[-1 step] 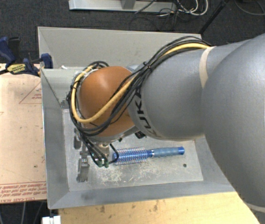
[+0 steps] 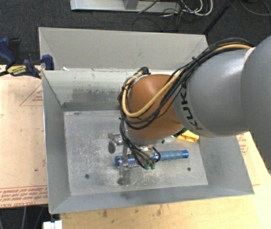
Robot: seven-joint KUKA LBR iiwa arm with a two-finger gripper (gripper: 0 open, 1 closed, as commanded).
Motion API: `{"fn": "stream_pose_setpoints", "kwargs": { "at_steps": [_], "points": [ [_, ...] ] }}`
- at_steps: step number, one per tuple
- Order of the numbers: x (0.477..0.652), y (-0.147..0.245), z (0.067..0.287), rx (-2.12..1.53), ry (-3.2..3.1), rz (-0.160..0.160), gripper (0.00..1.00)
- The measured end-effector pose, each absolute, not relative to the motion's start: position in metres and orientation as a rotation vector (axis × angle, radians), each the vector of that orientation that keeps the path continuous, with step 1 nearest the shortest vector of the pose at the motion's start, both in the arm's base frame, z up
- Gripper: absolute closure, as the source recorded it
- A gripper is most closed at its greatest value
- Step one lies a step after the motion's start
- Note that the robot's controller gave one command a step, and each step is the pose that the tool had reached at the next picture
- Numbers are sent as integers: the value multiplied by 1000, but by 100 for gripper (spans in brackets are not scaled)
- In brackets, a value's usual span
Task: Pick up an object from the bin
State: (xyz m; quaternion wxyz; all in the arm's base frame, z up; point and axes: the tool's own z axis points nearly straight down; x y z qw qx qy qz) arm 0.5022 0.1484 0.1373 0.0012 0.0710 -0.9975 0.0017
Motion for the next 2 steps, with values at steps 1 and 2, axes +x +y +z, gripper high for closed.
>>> {"fn": "stream_pose_setpoints", "kwargs": {
  "at_steps": [1,2],
  "points": [
    [518,87,125,523,-3097,2,0],
    [538,67,130,470,-3111,0,0]
  ]
}}
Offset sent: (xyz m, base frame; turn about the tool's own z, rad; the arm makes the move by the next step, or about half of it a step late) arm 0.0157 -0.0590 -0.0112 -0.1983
